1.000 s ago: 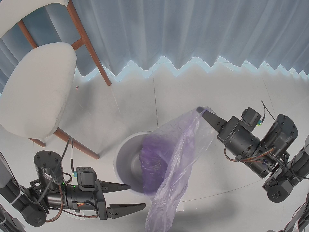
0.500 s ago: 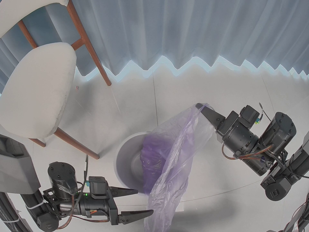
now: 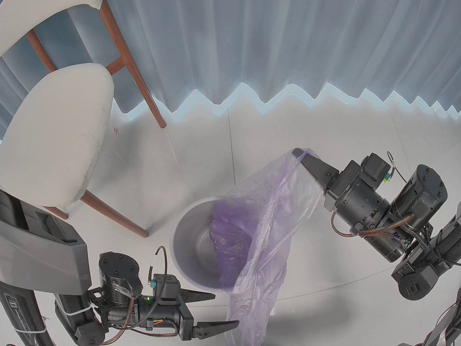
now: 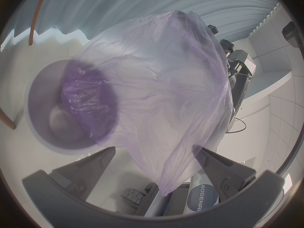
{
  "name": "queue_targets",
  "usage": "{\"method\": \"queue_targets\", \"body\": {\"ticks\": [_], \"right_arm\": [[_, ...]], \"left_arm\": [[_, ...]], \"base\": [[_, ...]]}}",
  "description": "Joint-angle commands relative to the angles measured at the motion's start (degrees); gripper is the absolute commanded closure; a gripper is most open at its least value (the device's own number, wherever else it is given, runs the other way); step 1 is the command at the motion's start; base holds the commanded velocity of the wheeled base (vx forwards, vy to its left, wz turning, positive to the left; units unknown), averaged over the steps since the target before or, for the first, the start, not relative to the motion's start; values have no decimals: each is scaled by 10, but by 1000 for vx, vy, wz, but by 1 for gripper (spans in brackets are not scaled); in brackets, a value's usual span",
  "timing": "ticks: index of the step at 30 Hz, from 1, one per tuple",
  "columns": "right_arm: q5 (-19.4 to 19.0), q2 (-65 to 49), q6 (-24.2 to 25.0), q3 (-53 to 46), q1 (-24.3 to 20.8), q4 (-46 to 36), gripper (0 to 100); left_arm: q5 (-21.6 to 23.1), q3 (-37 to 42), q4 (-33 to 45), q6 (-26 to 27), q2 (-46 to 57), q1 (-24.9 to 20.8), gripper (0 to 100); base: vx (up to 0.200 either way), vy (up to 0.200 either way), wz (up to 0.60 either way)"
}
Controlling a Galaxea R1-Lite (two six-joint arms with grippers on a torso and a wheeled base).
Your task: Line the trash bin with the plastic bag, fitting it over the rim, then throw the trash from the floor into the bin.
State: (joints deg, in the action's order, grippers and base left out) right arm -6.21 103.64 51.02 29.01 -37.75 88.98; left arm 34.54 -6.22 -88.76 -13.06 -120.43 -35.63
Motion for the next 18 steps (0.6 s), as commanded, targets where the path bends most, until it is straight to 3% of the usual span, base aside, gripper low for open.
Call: {"method": "queue_targets", "body": {"ticks": [1, 18], "right_arm": [[0, -1, 12, 0, -8, 7, 100], [0, -2, 15, 3, -9, 7, 100]], "left_arm": [[0, -16, 0, -2, -20, -12, 0], [-7, -80, 0, -1, -64, -46, 0]], "base": [[0, 0, 0], [0, 0, 0]]}}
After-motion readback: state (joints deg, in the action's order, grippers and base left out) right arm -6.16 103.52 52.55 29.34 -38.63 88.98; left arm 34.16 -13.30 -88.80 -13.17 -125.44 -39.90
